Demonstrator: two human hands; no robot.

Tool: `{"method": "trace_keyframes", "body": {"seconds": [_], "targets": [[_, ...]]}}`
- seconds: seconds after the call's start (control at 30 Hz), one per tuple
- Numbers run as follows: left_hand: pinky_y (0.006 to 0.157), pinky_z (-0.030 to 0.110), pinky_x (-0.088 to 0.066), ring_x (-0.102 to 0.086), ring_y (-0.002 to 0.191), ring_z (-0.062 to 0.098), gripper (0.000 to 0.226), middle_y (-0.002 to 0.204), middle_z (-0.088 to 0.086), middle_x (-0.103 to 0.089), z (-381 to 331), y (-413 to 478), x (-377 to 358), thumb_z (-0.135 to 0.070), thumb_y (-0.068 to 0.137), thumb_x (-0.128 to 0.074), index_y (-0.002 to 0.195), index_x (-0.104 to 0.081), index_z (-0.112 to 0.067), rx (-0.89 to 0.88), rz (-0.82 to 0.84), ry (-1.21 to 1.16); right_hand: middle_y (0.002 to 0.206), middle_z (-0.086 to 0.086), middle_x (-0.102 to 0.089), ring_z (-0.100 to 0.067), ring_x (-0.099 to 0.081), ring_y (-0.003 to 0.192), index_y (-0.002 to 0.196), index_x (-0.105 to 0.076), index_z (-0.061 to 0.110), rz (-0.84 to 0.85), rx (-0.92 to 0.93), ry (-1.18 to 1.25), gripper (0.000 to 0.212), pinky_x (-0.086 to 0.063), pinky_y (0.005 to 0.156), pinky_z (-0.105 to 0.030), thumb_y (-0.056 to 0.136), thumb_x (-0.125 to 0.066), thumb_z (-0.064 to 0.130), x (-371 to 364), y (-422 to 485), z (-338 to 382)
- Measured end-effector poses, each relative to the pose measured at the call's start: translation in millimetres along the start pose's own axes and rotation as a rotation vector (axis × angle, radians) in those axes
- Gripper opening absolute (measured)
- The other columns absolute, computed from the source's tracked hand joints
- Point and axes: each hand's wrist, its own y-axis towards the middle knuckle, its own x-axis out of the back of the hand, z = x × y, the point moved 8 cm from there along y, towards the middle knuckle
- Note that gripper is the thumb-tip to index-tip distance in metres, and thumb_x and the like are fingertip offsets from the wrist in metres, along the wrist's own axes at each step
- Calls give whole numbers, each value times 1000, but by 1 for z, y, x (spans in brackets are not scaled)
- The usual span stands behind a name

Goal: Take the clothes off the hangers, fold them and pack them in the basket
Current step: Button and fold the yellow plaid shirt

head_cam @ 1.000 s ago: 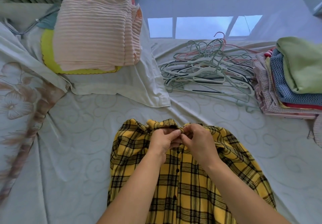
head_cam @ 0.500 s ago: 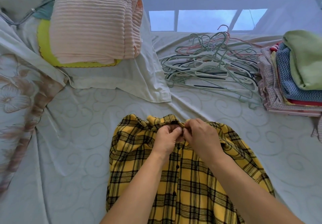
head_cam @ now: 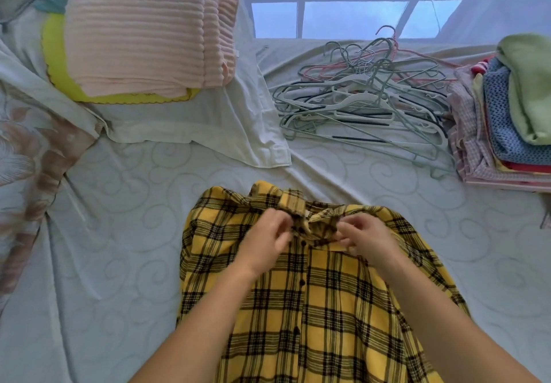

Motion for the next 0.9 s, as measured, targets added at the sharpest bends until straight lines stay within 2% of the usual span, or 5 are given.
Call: {"method": "trace_keyframes", "body": {"seconds": [0.2, 0.43, 0.57, 0.7, 0.9], "targets": [[93, 38, -39, -51, 110, 28, 26, 118, 12, -56, 92, 46, 75, -4, 91, -47, 114, -59, -4, 191, -318, 330, 131, -11, -49, -27, -44, 122, 124, -53, 7, -356, 236, -575, 31, -35, 99, -38, 95, -47, 18, 73, 65, -10], [112, 41, -21, -43, 127, 24, 51, 136, 3, -51, 124, 100, 13, -20, 87, -58, 135, -39, -23, 143, 207, 611, 112, -2, -52, -24, -55, 99, 116, -57, 17, -34, 162, -971, 40, -48, 80, -37, 86, -61, 43, 26, 107, -40], [87, 36, -40, -55, 104, 30, 17, 110, 9, -64, 110, 90, 10, -12, 88, -52, 103, -60, -16, 89, 167, 549, 76, 2, -52, -20, -54, 72, 80, -52, 22, -79, 250, -764, 14, -37, 57, -29, 93, -55, 24, 41, 80, -46], [71, 27, -38, -54, 89, 21, 17, 95, 6, -60, 98, 73, 67, -8, 88, -58, 104, -61, -9, 193, -18, 174, 74, 3, -58, -20, -52, 70, 88, -56, 25, -177, 288, -503, 12, -37, 57, -26, 95, -50, 19, 78, 47, -32], [70, 23, -49, -61, 82, 16, 16, 88, 2, -66, 46, 21, 122, -24, 80, -71, 94, -67, -28, 234, 254, -45, 81, -5, -63, -27, -58, 76, 88, -58, 28, -137, 373, -400, 8, -41, 60, -26, 93, -54, 22, 97, 5, 26]]}}
